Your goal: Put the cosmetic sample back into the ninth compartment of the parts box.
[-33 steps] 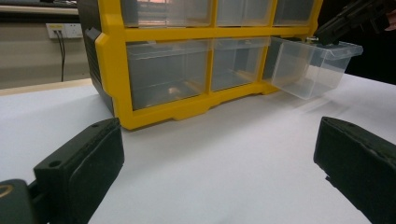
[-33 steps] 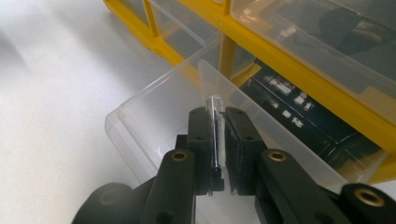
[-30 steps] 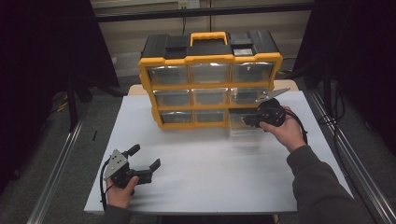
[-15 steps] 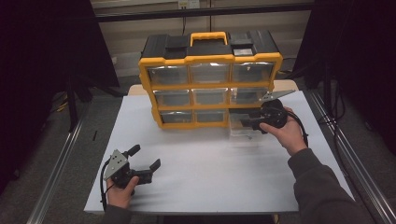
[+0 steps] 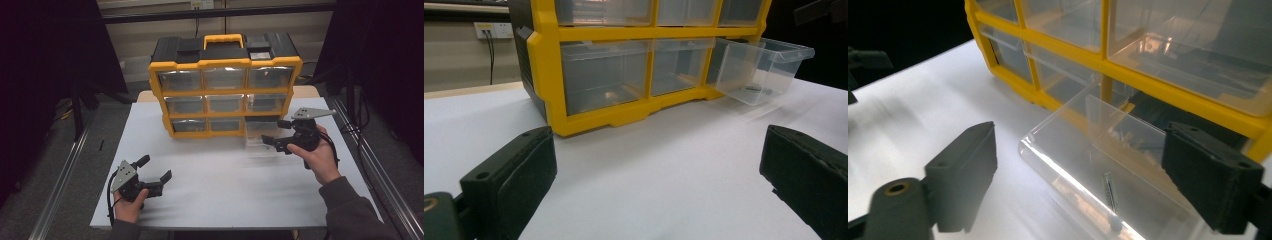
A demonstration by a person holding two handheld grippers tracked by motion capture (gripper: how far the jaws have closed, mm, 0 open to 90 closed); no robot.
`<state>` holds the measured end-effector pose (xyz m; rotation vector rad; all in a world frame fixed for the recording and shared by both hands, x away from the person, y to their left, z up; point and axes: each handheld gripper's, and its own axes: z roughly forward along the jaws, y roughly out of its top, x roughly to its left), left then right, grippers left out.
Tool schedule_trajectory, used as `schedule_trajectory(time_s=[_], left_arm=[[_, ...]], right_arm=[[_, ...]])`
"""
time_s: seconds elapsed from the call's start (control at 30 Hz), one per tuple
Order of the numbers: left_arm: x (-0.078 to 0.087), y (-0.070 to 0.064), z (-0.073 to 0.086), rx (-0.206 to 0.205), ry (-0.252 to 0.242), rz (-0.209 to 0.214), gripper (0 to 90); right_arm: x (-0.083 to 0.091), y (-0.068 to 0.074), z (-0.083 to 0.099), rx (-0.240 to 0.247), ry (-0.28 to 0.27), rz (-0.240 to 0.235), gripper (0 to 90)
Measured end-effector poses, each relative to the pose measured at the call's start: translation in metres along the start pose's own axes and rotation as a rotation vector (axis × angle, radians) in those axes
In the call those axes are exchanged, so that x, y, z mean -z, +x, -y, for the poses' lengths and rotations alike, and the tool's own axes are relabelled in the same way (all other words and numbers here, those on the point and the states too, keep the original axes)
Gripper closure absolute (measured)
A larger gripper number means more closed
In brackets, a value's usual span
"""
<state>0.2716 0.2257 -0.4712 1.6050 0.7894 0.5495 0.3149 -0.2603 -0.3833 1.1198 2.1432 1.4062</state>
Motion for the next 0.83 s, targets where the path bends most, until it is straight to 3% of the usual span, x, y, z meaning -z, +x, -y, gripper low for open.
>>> schedule_trajectory(time_s=[0.23, 0.33, 0.4, 0.67, 0.8, 0.83], left_arm=[[0.002, 0.000, -0.001, -0.005, -0.001, -0.002, 1.9], [0.002, -0.001, -0.001, -0.011, 0.003, 0.017, 1.9], [0.002, -0.001, -0.001, -0.008, 0.002, -0.002, 1.9], [0.002, -0.001, -0.001, -0.011, 0.007, 0.011, 1.9], [0.002, 0.000, -0.001, -0.017, 0.007, -0.008, 1.9], [0.002, 0.001, -0.001, -0.018, 0.007, -0.009, 1.9]], right_arm=[[0.022, 0.009, 0.023, -0.017, -0.076, 0.004, 9.6], [0.029, 0.012, 0.036, -0.027, -0.103, 0.001, 8.8], [0.033, 0.013, 0.043, -0.031, -0.112, 0.014, 8.5], [0.044, 0.016, 0.088, -0.052, -0.167, 0.093, 5.7], [0.045, 0.019, 0.108, -0.052, -0.186, 0.123, 5.2], [0.045, 0.020, 0.110, -0.070, -0.196, 0.120, 5.2]])
